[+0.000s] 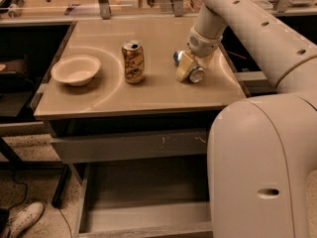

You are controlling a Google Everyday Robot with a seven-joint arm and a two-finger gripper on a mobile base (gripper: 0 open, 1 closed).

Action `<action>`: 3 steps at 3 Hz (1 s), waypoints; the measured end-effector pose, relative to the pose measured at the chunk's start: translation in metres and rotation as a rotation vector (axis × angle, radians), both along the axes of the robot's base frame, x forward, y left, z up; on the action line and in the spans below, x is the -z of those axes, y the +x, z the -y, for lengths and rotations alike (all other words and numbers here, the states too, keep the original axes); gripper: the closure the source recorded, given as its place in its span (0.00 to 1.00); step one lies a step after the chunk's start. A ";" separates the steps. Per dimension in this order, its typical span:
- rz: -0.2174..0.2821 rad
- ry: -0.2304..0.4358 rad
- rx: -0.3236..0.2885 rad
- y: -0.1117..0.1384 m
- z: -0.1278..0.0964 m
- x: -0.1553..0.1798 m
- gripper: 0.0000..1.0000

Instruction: Place redbull can into middle drawer

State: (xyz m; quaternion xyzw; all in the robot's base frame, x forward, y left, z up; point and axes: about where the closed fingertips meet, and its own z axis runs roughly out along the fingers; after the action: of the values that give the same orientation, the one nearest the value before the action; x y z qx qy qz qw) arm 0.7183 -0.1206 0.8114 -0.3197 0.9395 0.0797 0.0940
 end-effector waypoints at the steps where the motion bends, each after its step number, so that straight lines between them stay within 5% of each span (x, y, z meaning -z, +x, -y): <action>1: 0.000 0.000 0.000 0.000 0.000 0.000 0.60; 3: 0.000 0.000 0.000 0.000 0.000 -0.005 1.00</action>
Offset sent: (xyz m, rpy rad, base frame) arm 0.0000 0.0000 0.0000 0.0000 0.0000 0.0000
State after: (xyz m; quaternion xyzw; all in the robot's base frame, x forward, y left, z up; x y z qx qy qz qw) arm 0.7183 -0.1206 0.8163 -0.3197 0.9395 0.0797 0.0940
